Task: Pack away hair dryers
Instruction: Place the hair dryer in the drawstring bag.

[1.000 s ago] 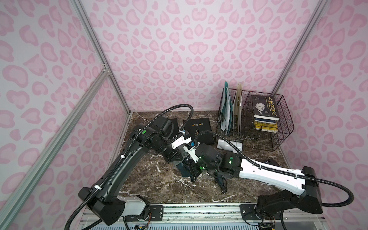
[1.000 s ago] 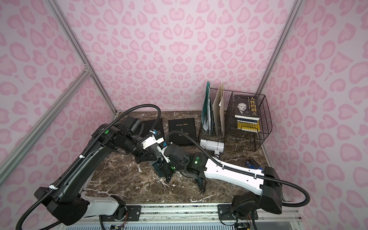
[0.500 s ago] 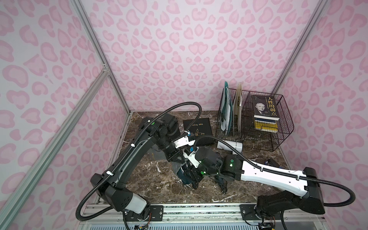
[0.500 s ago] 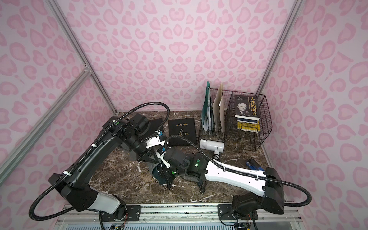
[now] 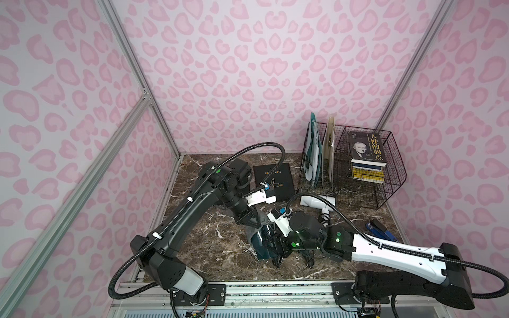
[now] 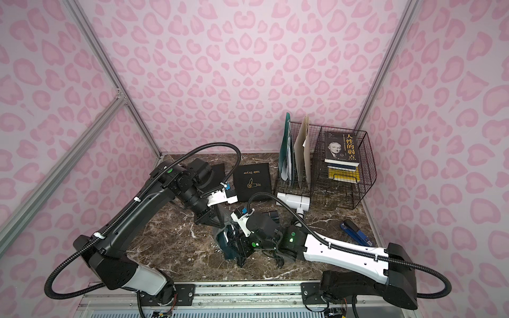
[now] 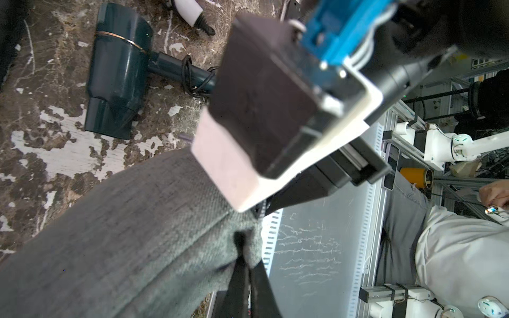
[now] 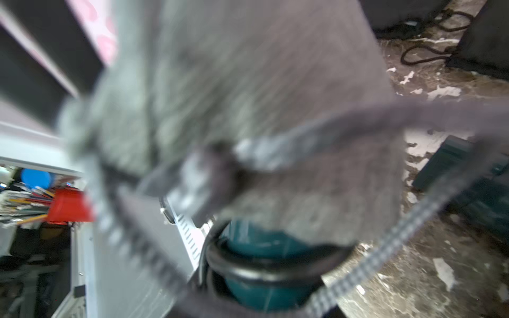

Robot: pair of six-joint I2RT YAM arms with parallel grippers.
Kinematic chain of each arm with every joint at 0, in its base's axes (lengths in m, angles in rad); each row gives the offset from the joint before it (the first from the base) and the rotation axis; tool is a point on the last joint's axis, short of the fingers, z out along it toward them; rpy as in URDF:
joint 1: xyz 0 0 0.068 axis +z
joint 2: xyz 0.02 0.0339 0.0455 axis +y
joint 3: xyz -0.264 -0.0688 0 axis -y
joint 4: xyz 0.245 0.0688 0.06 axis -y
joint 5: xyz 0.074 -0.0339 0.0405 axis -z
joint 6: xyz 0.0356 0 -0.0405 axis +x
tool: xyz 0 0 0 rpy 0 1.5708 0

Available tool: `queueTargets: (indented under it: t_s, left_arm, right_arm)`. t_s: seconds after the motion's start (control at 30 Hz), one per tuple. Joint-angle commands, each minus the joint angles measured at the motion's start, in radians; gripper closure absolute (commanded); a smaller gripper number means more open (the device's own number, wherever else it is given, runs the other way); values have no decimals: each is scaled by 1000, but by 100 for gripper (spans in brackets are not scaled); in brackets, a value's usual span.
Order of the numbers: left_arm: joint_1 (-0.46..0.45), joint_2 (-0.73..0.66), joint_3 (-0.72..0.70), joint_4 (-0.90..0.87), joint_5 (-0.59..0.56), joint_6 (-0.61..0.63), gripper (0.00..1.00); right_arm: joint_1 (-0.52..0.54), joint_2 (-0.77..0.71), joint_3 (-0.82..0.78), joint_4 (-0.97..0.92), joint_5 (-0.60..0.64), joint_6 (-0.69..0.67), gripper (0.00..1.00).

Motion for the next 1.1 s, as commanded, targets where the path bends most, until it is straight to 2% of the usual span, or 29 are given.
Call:
queueTargets:
  t_s: [0.0, 0.1, 0.43, 0.8, 0.9, 1.07]
  left_arm:
    - [-15, -10, -21, 11, 37, 3, 98]
    - [-17, -11, -47, 38, 39, -11, 98]
    - [-28, -30, -71, 19, 99, -2, 98]
    - [-28, -157, -234, 101, 44, -41, 99]
    - [-28, -165, -283, 146, 39, -75, 98]
    - [-28, -141, -250, 148, 58, -80, 98]
  right_arm:
    - [-12, -13, -6, 144, -35, 17, 100]
    - [-25, -19, -11, 152, -71, 18, 100]
    - [-78, -82, -95, 224, -55, 80, 100]
    - [-159, -189, -225, 420, -108, 209, 100]
    - [-172, -182, -242, 478, -137, 249, 100]
    - [-173, -105, -195, 427, -162, 249, 99]
